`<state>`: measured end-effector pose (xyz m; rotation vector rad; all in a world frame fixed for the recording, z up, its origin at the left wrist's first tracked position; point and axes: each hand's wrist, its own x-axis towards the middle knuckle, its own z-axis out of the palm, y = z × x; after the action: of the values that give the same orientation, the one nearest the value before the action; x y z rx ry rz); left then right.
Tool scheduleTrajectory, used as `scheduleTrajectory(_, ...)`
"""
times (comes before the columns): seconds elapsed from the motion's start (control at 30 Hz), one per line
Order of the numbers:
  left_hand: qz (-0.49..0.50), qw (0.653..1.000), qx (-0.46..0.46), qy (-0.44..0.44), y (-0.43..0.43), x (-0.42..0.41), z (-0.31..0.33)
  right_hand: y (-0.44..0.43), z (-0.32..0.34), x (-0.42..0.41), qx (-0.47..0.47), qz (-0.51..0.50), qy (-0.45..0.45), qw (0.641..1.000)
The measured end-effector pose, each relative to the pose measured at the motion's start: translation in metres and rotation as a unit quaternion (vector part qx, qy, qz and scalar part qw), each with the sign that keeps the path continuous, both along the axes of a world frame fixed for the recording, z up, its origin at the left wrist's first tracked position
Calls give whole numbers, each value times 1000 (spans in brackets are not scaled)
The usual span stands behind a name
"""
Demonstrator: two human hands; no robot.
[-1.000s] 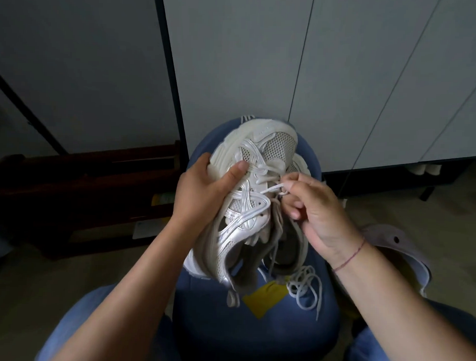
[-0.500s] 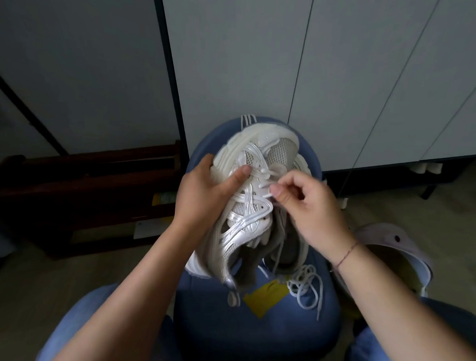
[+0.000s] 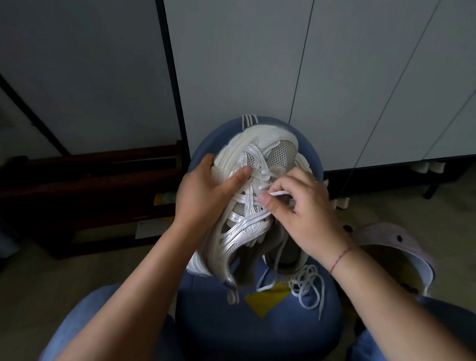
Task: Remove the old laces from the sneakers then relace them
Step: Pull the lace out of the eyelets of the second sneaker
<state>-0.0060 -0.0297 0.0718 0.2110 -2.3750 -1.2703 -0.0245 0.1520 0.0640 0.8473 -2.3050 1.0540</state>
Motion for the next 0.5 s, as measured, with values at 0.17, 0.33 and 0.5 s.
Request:
scheduleTrajectory(0.17, -7, 999, 38, -5, -2, -1, -1, 8, 0, -8, -176, 27, -126, 976)
scheduleTrajectory(0.33, 0, 998, 62, -7, -7, -2, 1, 24, 0, -22, -300, -50, -186, 934)
scheduleTrajectory(0.5, 4, 999, 34, -12, -6, -2, 0, 13, -1, -13, -134, 5, -127, 983)
